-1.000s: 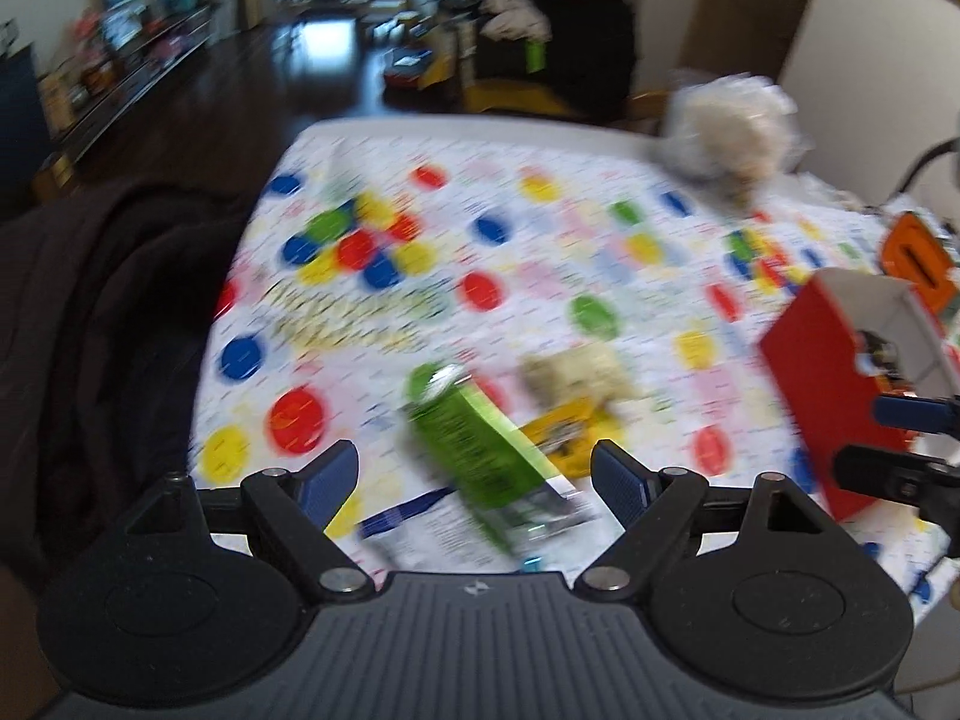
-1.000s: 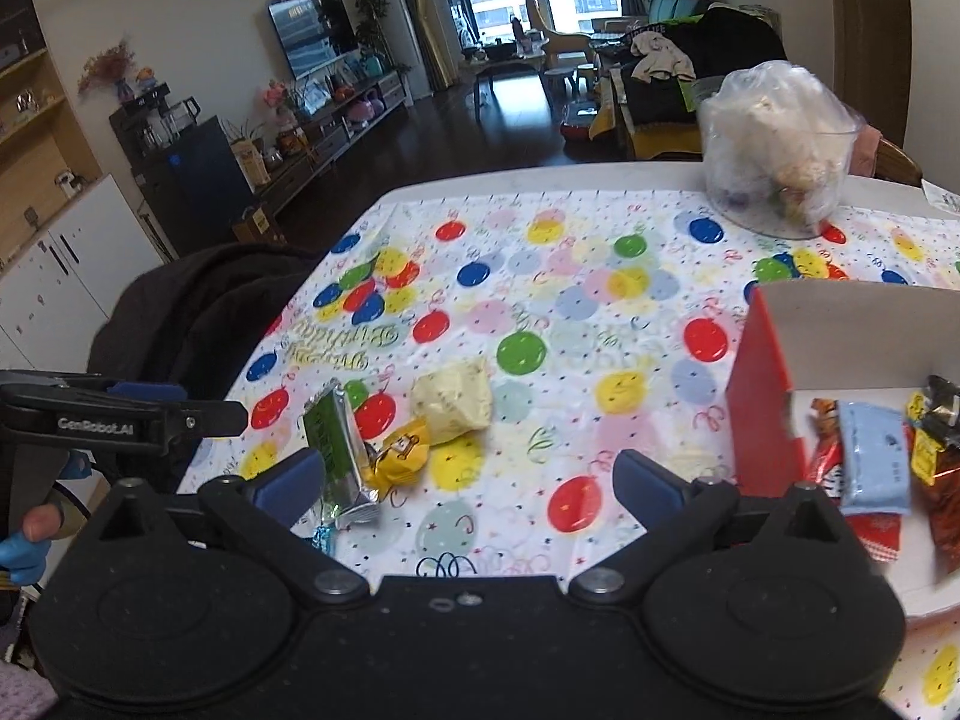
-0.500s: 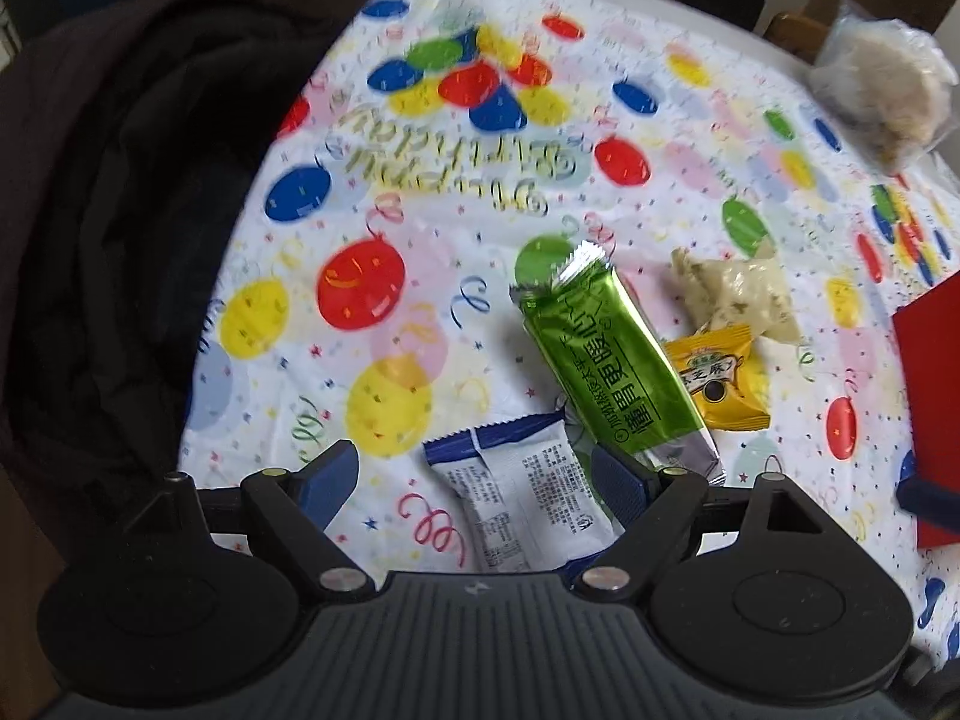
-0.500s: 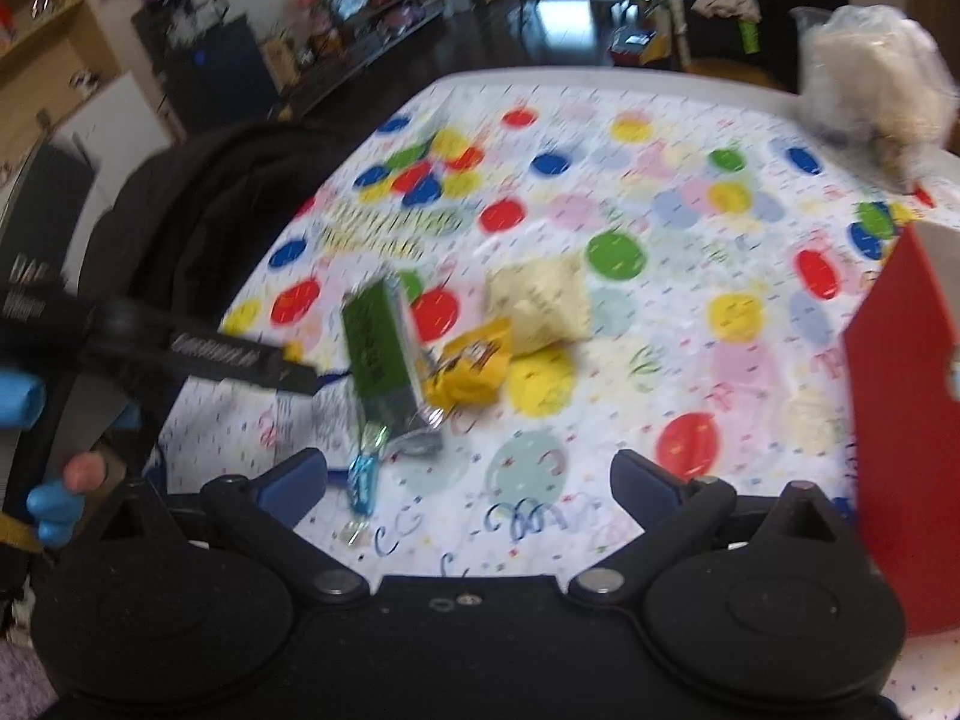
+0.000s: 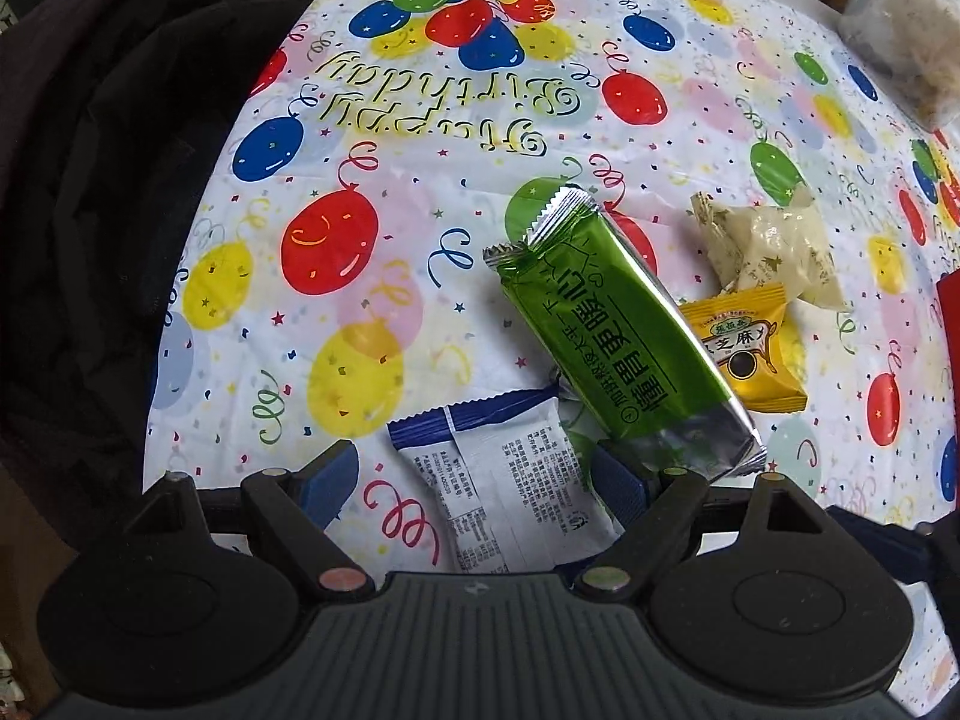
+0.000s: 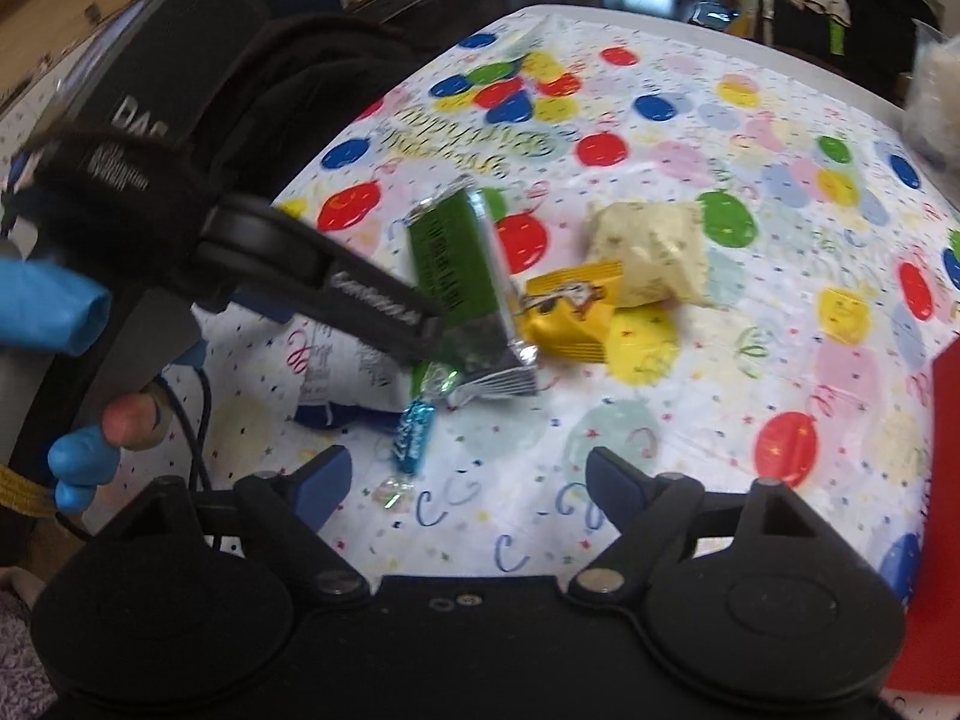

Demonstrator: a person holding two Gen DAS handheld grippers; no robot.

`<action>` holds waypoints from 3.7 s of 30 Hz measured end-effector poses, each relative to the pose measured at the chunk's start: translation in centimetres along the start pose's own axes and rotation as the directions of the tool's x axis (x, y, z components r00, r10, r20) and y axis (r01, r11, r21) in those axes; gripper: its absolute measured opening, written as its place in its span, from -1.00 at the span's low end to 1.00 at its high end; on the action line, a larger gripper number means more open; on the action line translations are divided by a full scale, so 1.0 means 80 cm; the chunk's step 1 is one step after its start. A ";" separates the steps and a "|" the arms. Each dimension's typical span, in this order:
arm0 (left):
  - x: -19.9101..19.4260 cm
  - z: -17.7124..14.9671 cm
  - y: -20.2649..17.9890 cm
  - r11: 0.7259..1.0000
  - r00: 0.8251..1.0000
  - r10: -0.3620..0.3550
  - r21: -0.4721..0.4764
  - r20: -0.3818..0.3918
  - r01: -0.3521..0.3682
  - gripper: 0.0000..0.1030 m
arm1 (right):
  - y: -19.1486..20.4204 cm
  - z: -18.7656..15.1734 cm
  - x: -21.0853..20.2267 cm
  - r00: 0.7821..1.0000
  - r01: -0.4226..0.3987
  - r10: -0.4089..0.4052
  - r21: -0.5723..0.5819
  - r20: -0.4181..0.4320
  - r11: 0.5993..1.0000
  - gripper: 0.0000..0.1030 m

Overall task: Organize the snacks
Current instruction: 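Grasp the white-and-blue packet with the left tool while the right tool grasps the green wafer bar, then carry both packets into the red box and open both tools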

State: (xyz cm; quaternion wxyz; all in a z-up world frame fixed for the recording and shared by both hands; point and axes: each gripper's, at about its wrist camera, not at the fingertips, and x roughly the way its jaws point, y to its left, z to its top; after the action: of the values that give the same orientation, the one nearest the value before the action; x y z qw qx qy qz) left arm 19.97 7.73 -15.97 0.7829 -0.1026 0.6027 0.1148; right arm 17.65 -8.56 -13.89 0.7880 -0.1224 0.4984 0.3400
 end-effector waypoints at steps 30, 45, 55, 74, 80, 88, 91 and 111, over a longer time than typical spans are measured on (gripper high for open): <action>-0.010 -0.020 0.084 0.993 0.997 -0.057 -0.102 0.049 0.062 0.21 | 0.042 0.036 -0.003 0.993 0.099 -0.088 -0.158 0.078 0.983 0.06; -0.035 -0.030 0.123 0.980 0.990 -0.105 -0.157 0.097 0.119 0.20 | 0.070 0.074 0.083 0.970 0.236 -0.237 -0.397 0.046 0.887 0.02; -0.037 -0.031 0.130 0.977 0.990 -0.107 -0.173 0.096 0.123 0.20 | 0.071 0.073 0.090 0.965 0.255 -0.257 -0.421 0.052 0.870 -0.21; -0.049 -0.033 0.112 0.982 0.985 -0.135 -0.117 0.106 0.147 0.09 | 0.009 0.035 -0.032 0.982 0.137 -0.134 -0.014 0.133 0.990 -0.22; -0.057 -0.034 0.100 0.978 0.980 -0.168 -0.104 0.107 0.179 0.07 | -0.024 0.008 -0.082 0.971 0.140 -0.162 0.130 0.174 0.982 -0.22; -0.093 -0.033 0.068 0.968 0.964 -0.236 -0.057 0.123 0.244 0.07 | -0.073 -0.024 -0.140 0.949 0.158 -0.221 0.266 0.224 0.951 -0.22; -0.110 -0.031 0.042 0.965 0.956 -0.257 -0.017 0.142 0.262 0.06 | -0.095 -0.033 -0.157 0.940 0.162 -0.240 0.302 0.242 0.939 -0.22; -0.203 -0.019 -0.244 0.884 0.899 -0.406 0.322 0.163 0.340 0.06 | -0.288 -0.115 -0.253 0.887 0.238 -0.375 0.430 0.268 0.871 -0.22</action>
State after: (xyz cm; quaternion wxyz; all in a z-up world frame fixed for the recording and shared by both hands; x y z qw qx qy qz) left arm 20.50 -12.20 -0.19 0.8601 -0.0897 0.4886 -0.1160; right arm 20.88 -38.85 -4.04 0.9154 0.0174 0.3839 0.1199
